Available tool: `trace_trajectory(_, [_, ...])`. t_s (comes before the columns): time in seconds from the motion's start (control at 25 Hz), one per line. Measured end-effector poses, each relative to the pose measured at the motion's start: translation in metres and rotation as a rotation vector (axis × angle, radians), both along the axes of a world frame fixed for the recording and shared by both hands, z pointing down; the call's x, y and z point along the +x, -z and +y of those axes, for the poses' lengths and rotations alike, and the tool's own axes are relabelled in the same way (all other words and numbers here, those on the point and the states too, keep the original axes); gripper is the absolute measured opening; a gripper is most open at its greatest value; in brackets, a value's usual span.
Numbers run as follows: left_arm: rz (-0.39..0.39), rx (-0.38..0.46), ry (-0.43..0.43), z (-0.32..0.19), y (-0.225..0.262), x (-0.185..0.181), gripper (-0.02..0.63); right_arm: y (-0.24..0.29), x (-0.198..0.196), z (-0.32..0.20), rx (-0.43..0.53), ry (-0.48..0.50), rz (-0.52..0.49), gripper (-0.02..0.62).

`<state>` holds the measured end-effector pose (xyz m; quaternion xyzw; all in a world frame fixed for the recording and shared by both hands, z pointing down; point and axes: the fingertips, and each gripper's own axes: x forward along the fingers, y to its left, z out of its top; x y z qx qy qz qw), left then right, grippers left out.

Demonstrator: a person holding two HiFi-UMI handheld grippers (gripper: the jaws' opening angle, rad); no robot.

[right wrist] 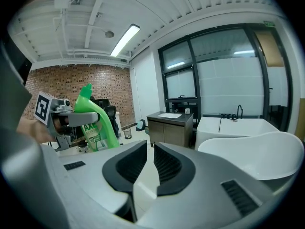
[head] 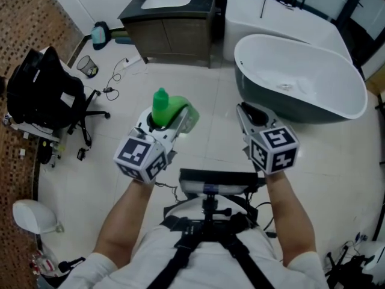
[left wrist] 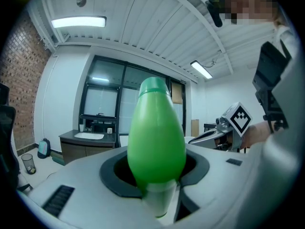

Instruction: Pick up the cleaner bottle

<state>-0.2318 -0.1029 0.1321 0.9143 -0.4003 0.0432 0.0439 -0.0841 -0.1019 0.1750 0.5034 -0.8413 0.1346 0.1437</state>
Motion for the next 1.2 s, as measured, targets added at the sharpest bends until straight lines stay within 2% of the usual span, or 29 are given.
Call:
trace_trajectory(0.56, [0.005,0.001,-0.023,-0.01,0.003,0.015,0.167,0.003,-0.01,-0.007,0.01,0.043,0.042,0.005])
trace_trajectory(1.2, [0.002,-0.007,-0.036,-0.013,0.007,0.021,0.167,0.001,-0.015,-0.011,0.005,0.065,0.061,0.003])
